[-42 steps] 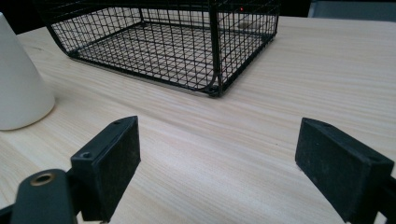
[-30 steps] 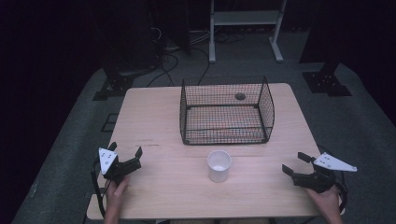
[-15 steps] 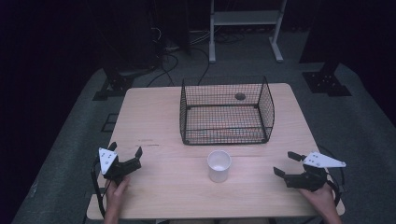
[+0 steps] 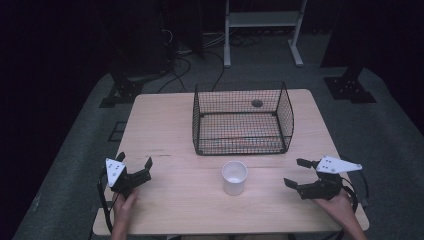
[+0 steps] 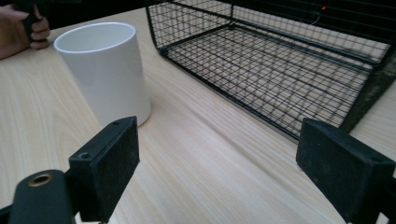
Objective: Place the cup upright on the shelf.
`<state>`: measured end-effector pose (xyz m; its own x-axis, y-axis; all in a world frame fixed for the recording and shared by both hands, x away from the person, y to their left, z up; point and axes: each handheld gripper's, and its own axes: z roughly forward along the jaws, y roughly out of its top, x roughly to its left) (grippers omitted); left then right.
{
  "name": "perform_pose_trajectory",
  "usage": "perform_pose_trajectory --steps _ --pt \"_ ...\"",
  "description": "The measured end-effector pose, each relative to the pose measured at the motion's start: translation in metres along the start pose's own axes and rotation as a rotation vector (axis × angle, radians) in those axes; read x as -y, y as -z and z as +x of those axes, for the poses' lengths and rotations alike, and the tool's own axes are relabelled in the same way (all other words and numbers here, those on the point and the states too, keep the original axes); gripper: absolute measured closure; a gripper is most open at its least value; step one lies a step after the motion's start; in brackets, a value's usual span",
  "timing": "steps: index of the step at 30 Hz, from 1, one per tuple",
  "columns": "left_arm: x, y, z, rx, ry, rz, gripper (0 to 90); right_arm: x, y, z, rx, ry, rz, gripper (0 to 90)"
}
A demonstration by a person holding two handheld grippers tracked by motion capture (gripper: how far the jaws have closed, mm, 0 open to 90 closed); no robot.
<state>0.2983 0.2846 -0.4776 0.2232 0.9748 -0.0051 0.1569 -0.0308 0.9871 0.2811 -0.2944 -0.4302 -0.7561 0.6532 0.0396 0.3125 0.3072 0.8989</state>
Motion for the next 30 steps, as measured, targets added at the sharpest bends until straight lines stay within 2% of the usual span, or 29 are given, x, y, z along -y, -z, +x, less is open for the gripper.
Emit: perform_pose_trajectory --steps 9,18,20,24,30 --pt "0.0 0.0 0.0 0.0 0.001 0.0 0.0 -0.007 -0.01 0.004 -0.045 0.013 0.013 12.6" --pt "0.0 0.0 0.0 0.0 0.0 0.0 0.0 -0.022 -0.018 0.01 -0.096 0.032 0.015 12.6" --pt "0.0 0.0 0.0 0.001 0.001 -0.001 0.0 -0.027 -0.023 0.013 -0.125 0.041 0.017 12.6" --pt "0.0 0.0 0.0 0.001 0.002 -0.001 0.0 -0.032 -0.027 0.018 -0.151 0.045 0.014 12.4" --pt "0.0 0.0 0.001 0.002 0.005 -0.001 0.0 -0.044 -0.037 0.03 -0.198 0.089 0.031 10.5"
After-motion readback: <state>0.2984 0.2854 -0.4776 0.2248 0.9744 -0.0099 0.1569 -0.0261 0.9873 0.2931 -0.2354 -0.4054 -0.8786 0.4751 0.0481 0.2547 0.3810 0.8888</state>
